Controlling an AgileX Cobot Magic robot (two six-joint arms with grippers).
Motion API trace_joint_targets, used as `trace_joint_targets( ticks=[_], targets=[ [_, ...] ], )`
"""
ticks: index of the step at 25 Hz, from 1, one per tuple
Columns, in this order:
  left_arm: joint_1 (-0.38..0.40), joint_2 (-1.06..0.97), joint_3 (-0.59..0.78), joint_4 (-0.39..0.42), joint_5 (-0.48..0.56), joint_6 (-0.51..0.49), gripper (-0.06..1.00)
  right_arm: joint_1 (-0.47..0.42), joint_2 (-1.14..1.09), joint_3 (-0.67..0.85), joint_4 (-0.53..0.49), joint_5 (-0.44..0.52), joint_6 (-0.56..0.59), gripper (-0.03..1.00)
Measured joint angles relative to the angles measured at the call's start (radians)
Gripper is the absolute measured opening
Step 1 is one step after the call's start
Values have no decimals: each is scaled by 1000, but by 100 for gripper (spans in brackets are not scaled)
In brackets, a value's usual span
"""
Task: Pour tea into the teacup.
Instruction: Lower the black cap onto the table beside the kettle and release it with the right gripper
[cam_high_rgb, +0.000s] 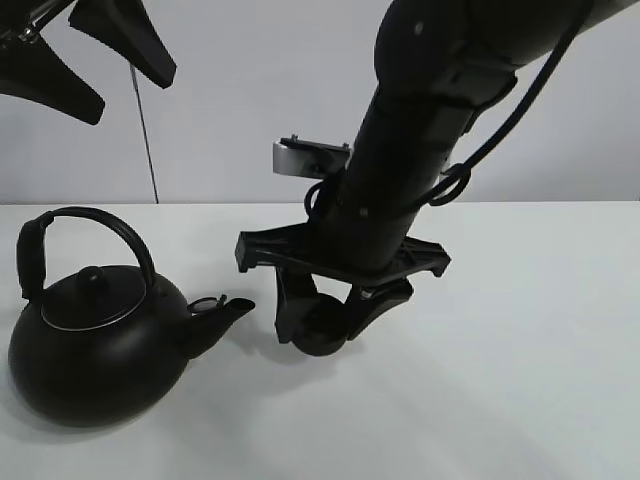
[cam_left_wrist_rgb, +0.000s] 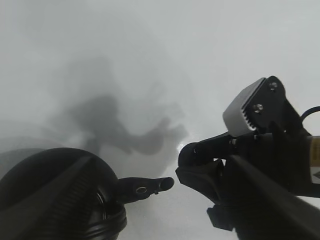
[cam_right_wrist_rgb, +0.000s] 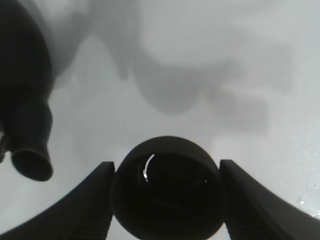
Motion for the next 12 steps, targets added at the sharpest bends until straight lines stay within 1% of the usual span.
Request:
trace_joint_targets(
  ticks=[5, 12],
  targets=[
    [0, 0, 0, 0, 0, 0, 51, 0, 50, -1, 21, -48, 1, 40],
    [0, 0, 0, 0, 0, 0, 51, 0, 107, -64, 30, -47, 1, 40]
  ],
)
